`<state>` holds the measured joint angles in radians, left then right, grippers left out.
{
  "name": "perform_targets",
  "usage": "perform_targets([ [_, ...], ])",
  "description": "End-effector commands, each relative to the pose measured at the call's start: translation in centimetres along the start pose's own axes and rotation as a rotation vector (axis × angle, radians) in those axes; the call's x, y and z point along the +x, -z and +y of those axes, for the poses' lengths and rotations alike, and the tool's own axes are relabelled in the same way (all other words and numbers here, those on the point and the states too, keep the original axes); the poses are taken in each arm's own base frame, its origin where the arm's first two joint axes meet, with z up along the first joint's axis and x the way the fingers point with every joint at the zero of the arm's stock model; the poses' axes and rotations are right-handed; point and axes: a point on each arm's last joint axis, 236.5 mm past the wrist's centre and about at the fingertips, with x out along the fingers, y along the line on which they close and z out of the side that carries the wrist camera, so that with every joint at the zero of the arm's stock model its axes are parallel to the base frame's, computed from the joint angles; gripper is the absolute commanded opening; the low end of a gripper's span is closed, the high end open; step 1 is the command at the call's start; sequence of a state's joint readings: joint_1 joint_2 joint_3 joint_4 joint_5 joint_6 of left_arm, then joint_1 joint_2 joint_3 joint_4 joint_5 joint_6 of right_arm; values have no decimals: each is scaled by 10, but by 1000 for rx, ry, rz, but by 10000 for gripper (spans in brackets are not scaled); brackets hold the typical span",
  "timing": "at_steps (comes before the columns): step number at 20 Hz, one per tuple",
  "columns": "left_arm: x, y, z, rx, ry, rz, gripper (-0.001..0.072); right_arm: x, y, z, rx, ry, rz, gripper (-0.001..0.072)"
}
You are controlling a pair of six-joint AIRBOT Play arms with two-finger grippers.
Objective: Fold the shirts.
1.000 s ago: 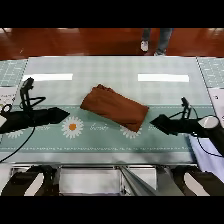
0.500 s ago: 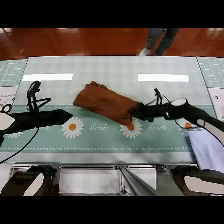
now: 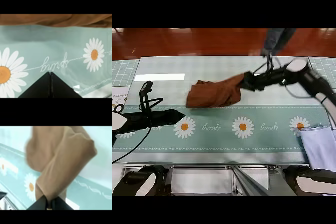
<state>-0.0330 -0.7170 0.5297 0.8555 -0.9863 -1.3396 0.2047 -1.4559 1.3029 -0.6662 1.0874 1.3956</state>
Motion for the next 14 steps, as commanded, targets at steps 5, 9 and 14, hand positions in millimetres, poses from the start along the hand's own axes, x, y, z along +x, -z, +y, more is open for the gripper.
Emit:
perform_targets([
  [5, 0, 0, -2, -3, 6, 0, 15, -137, -63, 54, -105, 78, -207, 28],
  [9, -1, -3, -13, -30, 54, -13, 15, -233, -64, 31, -19, 162, -355, 28],
  [14, -3, -9, -38, -6, 160, -37, 15, -350, -29, -24, 177, 362, -539, 27],
])
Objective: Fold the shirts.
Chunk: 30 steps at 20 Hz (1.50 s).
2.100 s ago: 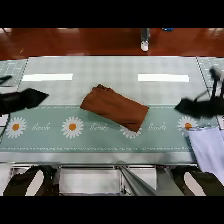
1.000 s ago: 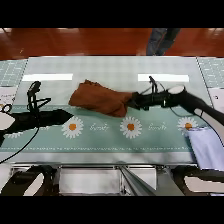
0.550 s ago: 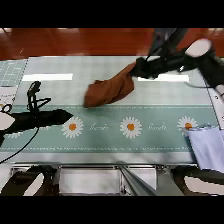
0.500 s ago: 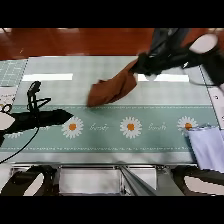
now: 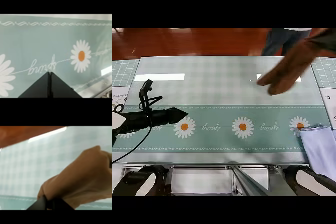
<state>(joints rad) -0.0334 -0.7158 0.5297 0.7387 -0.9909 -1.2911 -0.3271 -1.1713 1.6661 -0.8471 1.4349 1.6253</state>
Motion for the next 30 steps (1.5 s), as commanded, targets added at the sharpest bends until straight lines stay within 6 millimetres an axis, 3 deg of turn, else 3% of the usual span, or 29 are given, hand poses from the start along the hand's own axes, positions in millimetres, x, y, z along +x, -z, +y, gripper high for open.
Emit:
perform_targets([
  [1, -1, -4, -18, 4, 76, -19, 15, -73, 3, -58, 132, 192, -83, 27],
  [3, -1, -4, -18, 4, 76, -20, 15, -106, 17, -92, 220, 314, -92, 27],
  [6, -1, -5, -18, 27, 76, -21, 15, -157, 61, -138, 373, 535, -42, 27],
  [8, -1, -5, -18, 30, 75, -22, 15, -187, 77, -155, 445, 638, -82, 27],
  [11, -1, -5, -18, 38, 75, -22, 15, -206, 113, -174, 562, 713, -117, 27],
  [15, -1, -5, -18, 44, 75, -22, 15, -227, 216, -219, 808, 967, -18, 27],
  [17, -1, -5, -18, 43, 75, -22, 15, -223, 256, -225, 899, 1031, 25, 28],
  [19, 0, -5, -18, 43, 75, -21, 15, -231, 297, -231, 978, 1154, 79, 31],
  [20, 0, -5, -18, 43, 75, -21, 15, -233, 311, -233, 1018, 1195, 91, 94],
  [21, 0, -5, -18, 44, 74, -21, 15, -229, 320, -234, 1021, 1202, 122, 330],
  [22, 0, -6, -17, 44, 73, -26, 15, -225, 323, -235, 996, 1198, 157, 408],
  [23, 0, -8, -17, 43, 70, -34, 15, -224, 322, -237, 954, 1199, 183, 408],
  [27, -5, -33, -13, 63, 44, -117, 15, -202, 287, -244, 728, 1108, 286, 405],
  [29, -15, -56, -17, 82, 34, -151, 15, -190, 249, -243, 643, 1047, 288, 401],
  [30, -22, -71, -19, 95, 25, -176, 15, -173, 219, -238, 599, 973, 259, 350],
])
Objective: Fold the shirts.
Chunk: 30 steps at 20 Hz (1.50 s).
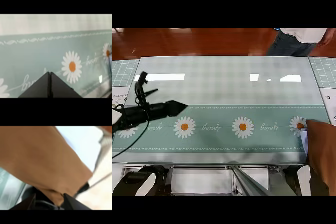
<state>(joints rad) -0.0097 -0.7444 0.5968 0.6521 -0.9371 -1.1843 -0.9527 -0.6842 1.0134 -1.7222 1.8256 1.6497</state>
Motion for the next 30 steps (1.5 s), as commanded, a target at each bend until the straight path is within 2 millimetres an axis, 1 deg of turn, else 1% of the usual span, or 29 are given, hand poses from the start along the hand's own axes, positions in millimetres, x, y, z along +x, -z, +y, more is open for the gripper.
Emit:
perform_targets([
  [1, -14, -50, -3, 46, -28, -87, 15, -29, -43, 83, -184, -221, -52, 227],
  [2, -18, -73, -6, 57, -31, -119, 14, -49, -54, 139, -276, -393, -86, 121],
  [3, -19, -96, -12, 76, -28, -137, 14, -74, -57, 199, -379, -576, -124, 31],
  [4, -15, -115, -17, 89, -19, -132, 14, -102, -55, 260, -480, -748, -175, 30],
  [5, -5, -130, -23, 102, -1, -101, 13, -120, -44, 309, -569, -848, -204, 30],
  [6, 8, -138, -24, 106, -4, -43, 13, -125, -27, 353, -676, -880, -227, 29],
  [7, 23, -139, -15, 122, -51, 33, 13, -115, -6, 383, -786, -846, -215, 29],
  [8, 39, -135, 7, 121, -147, 119, 13, -87, 18, 402, -915, -741, -182, 30],
  [9, 50, -125, 31, 91, -237, 190, 14, -47, 30, 407, -1014, -570, -159, 30],
  [10, 58, -111, 52, 72, -302, 253, 14, -14, 30, 402, -1039, -396, -139, 29],
  [11, 62, -96, 65, 61, -332, 313, 14, 9, 32, 396, -1061, -270, -120, 28],
  [12, 63, -88, 73, 53, -344, 343, 15, 22, 34, 396, -1097, -207, -119, 28],
  [13, 62, -86, 78, 52, -357, 349, 15, 25, 34, 399, -1112, -189, -130, 28],
  [16, 60, -89, 82, 46, -361, 342, 15, 21, 34, 413, -1103, -237, -171, 29],
  [19, 59, -84, 81, 45, -361, 365, 15, 21, 32, 412, -1100, -236, -174, 29],
  [30, 59, -84, 81, 46, -360, 365, 15, 21, 33, 412, -1101, -236, -174, 29],
])
